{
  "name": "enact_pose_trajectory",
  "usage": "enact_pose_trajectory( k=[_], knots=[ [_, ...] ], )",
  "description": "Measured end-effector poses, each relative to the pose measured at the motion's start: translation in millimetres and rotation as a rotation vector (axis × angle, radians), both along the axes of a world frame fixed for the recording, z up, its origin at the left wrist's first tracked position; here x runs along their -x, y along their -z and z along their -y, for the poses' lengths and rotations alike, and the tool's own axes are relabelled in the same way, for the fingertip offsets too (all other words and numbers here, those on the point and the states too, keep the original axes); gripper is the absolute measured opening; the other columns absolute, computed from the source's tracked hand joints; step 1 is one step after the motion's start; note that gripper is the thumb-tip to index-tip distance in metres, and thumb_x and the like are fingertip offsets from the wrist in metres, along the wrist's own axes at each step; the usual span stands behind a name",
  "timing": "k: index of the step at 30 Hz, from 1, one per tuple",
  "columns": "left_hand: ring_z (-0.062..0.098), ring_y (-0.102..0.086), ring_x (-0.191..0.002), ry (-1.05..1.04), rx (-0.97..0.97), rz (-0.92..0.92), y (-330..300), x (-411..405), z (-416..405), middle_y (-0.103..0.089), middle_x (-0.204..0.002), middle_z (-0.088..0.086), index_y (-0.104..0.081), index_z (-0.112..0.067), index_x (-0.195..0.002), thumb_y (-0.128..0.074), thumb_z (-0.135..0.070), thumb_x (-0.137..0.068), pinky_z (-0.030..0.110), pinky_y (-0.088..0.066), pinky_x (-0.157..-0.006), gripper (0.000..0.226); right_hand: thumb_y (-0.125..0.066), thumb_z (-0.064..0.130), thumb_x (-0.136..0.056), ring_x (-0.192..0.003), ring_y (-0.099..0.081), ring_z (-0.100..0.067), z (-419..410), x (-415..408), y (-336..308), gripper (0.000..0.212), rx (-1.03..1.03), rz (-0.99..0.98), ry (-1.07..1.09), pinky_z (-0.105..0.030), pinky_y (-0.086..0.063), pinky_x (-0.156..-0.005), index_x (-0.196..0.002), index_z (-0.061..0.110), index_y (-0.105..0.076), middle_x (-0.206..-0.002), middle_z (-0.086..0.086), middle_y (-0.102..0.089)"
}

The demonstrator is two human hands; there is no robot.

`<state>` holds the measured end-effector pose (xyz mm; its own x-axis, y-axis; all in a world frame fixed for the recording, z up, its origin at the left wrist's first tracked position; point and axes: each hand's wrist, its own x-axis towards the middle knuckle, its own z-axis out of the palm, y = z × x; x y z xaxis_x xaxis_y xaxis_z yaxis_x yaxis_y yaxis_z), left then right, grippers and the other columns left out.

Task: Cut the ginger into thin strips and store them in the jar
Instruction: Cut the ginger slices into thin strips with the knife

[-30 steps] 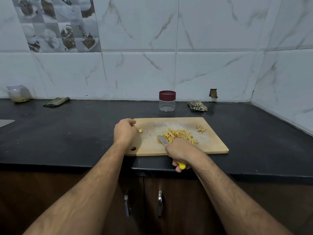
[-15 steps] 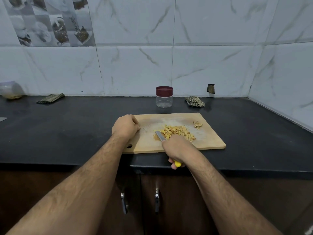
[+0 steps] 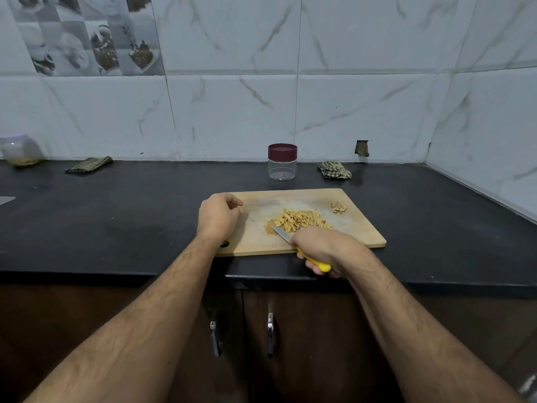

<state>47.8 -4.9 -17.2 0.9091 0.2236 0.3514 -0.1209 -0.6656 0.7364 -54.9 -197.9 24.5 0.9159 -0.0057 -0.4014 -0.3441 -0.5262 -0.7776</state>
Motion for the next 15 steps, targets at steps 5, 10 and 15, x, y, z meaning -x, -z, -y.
enact_pose_trajectory(
  k=[5, 10, 15],
  knots=[
    [0.014, -0.064, -0.094, 0.044, 0.078, -0.044, -3, 6, 8, -0.071, -0.091, -0.007, -0.076, -0.022, -0.09, -0.07, -0.02, -0.089, 0.031, -0.053, -0.086, 0.007, -0.042, 0.019, -0.099, -0.044, -0.047, -0.014, -2, -11, -1, 0.02, 0.184, 0.096, -0.059, -0.02, -0.038, -0.039, -0.086, 0.007, -0.053, -0.066, -0.006, -0.053],
    [0.015, -0.063, -0.097, 0.043, 0.056, -0.128, -1, 11, 13, -0.072, -0.093, -0.006, -0.078, -0.022, -0.088, -0.07, -0.02, -0.089, 0.034, -0.053, -0.087, 0.008, -0.043, 0.033, -0.097, -0.08, -0.061, -0.026, -19, -18, 1, 0.029, 0.645, 0.299, -0.134, -0.032, -0.045, -0.07, -0.077, 0.014, -0.053, -0.075, -0.001, -0.057],
    [0.01, -0.064, -0.089, 0.03, 0.018, -0.165, -4, 13, 14, -0.072, -0.082, -0.008, -0.075, -0.024, -0.079, -0.074, -0.021, -0.085, 0.028, -0.051, -0.074, 0.007, -0.045, 0.026, -0.095, -0.089, -0.057, -0.024, -27, -16, 1, 0.018, 0.771, 0.324, -0.119, -0.032, -0.045, -0.073, -0.101, 0.018, -0.06, -0.103, -0.002, -0.063]
  ],
)
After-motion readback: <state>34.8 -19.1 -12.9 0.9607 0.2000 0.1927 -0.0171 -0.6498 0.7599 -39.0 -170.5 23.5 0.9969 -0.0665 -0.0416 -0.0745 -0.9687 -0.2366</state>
